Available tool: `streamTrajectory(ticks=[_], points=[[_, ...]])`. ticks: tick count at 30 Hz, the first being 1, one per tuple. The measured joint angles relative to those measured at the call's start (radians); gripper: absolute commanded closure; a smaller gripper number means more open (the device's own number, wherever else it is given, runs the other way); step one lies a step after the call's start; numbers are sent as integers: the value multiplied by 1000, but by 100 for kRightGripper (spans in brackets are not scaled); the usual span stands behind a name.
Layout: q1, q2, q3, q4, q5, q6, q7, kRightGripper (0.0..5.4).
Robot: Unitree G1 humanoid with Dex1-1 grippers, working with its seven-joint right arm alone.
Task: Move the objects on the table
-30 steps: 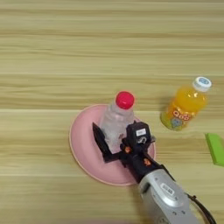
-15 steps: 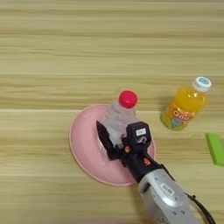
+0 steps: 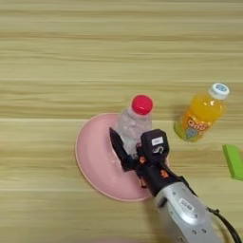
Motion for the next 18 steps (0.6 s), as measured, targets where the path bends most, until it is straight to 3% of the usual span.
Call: streamTrajectory(ticks=[10,18], points=[[21,-12,-70,-81,10,47,-2,218],[66,-27,-209,-112,70,57,2,218]])
